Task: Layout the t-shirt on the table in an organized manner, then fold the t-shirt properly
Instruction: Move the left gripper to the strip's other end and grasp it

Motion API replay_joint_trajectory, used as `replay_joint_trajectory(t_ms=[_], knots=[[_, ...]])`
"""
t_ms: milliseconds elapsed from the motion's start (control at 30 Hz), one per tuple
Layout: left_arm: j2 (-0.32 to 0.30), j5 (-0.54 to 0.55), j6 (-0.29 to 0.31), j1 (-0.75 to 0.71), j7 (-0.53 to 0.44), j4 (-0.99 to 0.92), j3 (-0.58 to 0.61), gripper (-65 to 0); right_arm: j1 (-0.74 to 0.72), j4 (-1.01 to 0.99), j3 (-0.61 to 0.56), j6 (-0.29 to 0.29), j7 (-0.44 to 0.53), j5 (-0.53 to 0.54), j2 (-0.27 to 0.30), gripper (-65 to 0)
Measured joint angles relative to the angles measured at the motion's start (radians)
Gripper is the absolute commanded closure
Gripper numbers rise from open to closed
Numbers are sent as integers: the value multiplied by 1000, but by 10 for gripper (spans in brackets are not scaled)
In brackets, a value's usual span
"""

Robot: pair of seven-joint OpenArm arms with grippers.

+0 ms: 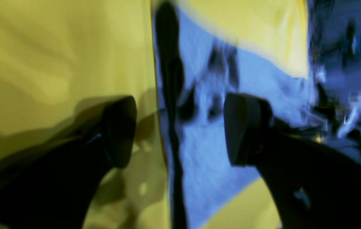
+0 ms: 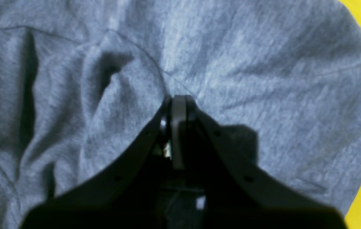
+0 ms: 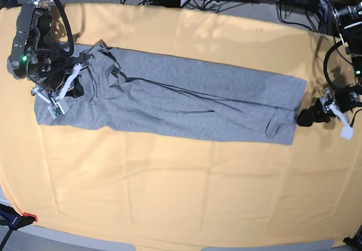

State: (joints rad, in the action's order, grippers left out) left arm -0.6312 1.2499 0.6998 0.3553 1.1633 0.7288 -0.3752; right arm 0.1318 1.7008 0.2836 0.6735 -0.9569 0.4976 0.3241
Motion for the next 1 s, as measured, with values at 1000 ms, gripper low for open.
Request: replay_joint_trajectory(t_ms=[1000], knots=[[61, 186, 13, 35, 170, 11, 218, -293, -2, 0, 0, -26, -4, 3, 0, 0]])
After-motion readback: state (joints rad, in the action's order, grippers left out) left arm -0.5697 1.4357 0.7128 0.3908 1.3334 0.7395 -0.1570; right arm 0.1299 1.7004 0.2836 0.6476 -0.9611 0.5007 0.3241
